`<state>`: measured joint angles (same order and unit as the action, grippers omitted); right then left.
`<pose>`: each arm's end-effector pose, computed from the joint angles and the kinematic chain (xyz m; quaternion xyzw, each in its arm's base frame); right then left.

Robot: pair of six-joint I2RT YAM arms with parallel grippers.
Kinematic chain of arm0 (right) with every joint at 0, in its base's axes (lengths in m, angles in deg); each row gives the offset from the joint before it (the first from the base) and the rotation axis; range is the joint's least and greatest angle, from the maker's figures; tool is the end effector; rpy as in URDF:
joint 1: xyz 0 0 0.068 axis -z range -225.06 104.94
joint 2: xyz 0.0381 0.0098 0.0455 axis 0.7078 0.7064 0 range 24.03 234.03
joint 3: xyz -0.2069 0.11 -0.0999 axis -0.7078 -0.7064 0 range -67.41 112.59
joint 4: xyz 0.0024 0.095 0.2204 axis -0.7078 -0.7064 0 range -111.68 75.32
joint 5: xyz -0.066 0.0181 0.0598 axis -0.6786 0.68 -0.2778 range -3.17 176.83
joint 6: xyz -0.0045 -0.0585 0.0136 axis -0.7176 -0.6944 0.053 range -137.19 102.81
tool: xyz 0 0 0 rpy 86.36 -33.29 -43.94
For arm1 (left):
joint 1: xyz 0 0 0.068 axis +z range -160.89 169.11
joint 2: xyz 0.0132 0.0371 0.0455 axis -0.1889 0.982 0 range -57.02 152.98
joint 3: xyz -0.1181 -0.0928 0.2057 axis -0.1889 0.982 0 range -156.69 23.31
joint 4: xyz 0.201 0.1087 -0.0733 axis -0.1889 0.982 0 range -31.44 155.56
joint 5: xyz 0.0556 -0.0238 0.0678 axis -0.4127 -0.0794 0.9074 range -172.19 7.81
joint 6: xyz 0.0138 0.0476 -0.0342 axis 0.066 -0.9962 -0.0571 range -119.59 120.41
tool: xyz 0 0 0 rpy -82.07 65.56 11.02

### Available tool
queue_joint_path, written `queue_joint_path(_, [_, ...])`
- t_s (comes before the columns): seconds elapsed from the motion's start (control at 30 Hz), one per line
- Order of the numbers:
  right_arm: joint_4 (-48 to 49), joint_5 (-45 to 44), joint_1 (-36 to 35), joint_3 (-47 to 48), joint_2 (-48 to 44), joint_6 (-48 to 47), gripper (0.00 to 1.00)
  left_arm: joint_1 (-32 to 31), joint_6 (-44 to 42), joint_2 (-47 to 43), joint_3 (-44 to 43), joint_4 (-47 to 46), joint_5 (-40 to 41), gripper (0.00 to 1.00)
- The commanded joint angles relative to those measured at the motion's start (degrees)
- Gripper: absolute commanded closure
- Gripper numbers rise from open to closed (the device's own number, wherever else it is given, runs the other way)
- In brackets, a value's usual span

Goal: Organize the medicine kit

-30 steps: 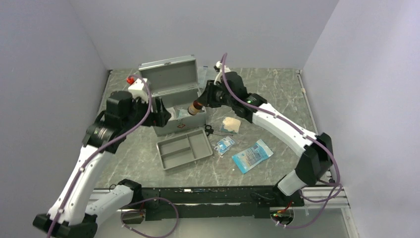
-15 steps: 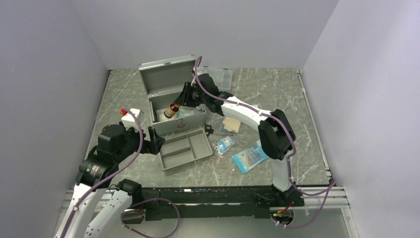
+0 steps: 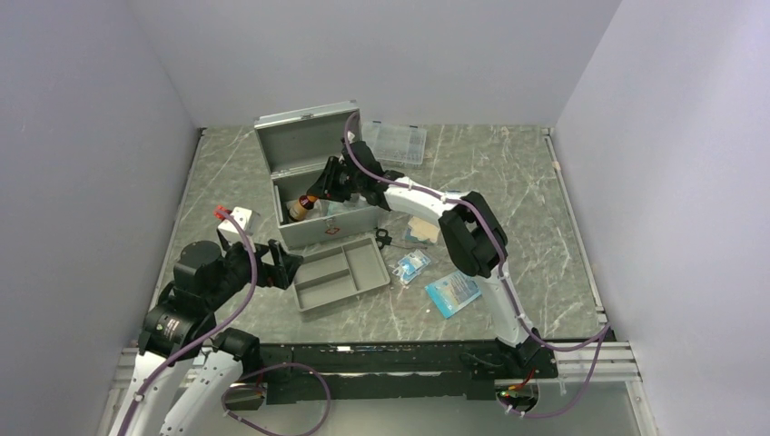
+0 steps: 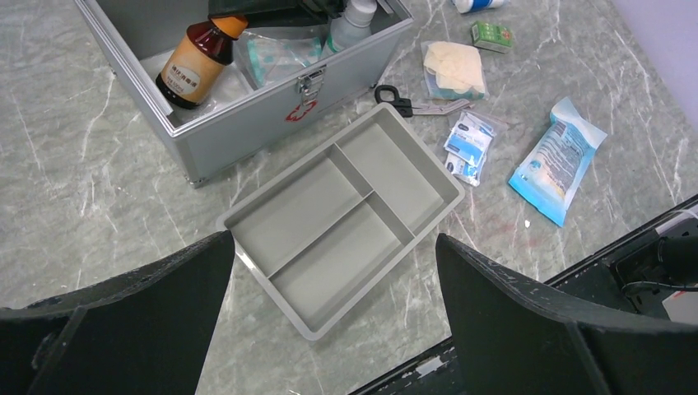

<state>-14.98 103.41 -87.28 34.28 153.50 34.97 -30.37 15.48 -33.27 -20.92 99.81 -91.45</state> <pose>0.3641 0.3476 0.1975 -0.0004 0.8518 0.4575 0.2553 0.0850 -0.0377 0.3042 0.0774 0.8179 -0.2316 0.5209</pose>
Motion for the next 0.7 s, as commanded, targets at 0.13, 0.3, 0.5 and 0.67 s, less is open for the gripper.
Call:
queue_joint_path(0.13, [-0.5,0.8,-0.2,3.7,0.7,2.8,0.79,0.1,-1.3,0.8,-0.3,-2.2,-0.8,0.01])
queue_joint_path(0.3, [-1.7,-0.2,-0.2,3.0,-1.0,1.4,0.57,0.1,-1.2,0.8,-0.1,-2.2,-0.9,0.01])
queue_joint_path(0.5, [-3.7,-2.0,-0.2,2.6,-4.2,-0.7,0.43,0.1,-1.0,0.9,-0.1,-2.3,-0.9,0.01])
queue_joint_path(0.67, [-6.9,-5.2,-0.3,2.9,-6.7,-3.9,0.38,0.1,-0.9,1.0,0.0,-2.3,-0.8,0.01])
